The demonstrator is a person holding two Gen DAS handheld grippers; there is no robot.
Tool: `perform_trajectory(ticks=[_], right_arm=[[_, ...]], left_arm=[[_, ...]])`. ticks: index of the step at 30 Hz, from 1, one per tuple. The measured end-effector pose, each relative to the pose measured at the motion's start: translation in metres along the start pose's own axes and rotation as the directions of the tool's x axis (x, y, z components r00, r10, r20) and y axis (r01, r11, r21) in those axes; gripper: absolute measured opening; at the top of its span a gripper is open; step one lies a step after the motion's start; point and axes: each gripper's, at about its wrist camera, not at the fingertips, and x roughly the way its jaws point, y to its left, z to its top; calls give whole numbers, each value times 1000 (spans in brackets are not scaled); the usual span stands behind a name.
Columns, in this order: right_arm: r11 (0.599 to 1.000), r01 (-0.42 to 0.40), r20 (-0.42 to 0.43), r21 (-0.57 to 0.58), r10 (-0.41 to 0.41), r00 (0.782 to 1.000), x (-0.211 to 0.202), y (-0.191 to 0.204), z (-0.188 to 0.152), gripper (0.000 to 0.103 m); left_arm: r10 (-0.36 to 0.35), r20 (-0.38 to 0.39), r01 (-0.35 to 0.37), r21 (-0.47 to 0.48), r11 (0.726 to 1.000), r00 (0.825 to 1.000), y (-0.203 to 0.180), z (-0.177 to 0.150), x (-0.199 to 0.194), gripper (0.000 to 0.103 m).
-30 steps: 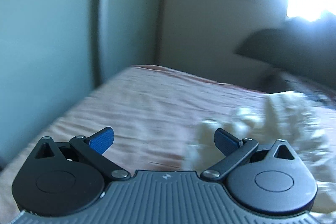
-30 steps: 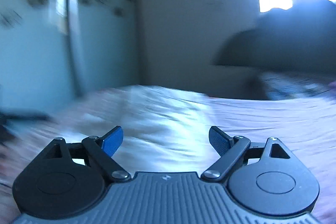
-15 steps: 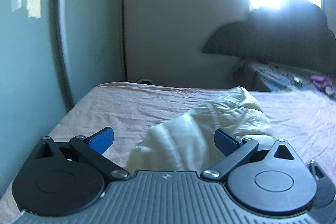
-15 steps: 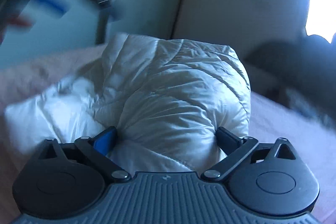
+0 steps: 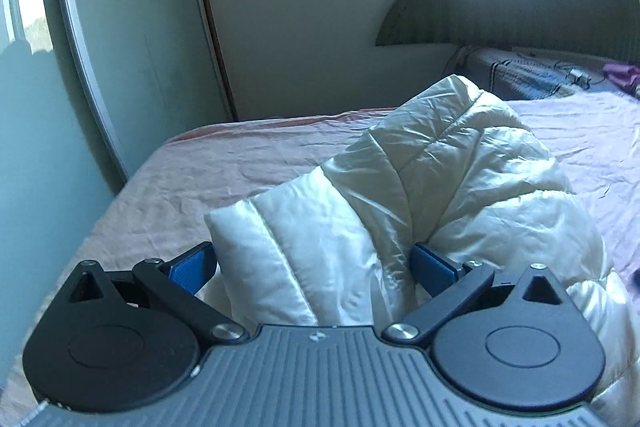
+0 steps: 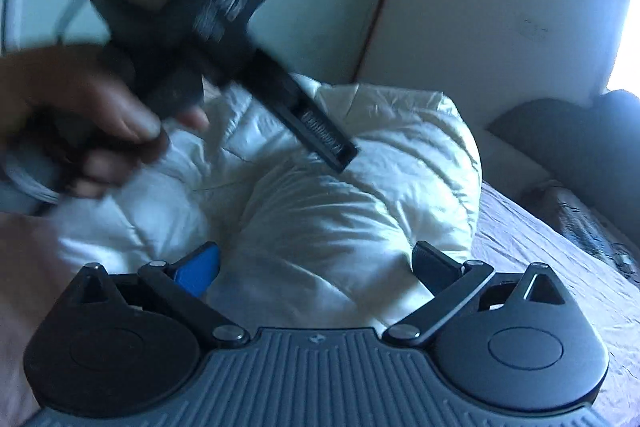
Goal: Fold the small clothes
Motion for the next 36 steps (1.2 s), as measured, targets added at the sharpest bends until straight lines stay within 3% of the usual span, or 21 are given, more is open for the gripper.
perform_trajectory(ticks=[3,6,8,12,15,23,36], right_arm=[[997,18,34,79,-21,999,-12,-36,6,103],[968,105,55,228,-120,991,-5,-70,14,103],[958,87,57,275,-106,993,10,-81,19,102],[966,134,-14,223,-134,991,49,-70,21,102],[958,113,-40,262,-107,993,68,-73,17,102],[947,71,-65,312,-53,996,86,-83,9,103],[948,91,-50,305,-79,996,90,-72,-2,103]], left_arm=[[-9,-6,9,-19,1000,1000,6,-6,6,103],[-27,-21,26,-60,998,999,14,-9,10,103],[-29,-24,27,-74,997,999,17,-12,12,103],[-12,-31,10,-65,998,999,16,-16,14,103],[-5,-44,2,-58,998,999,15,-22,20,103],[-29,-59,24,-84,996,998,21,-35,33,103],[-28,-64,22,-82,996,998,19,-43,41,103]])
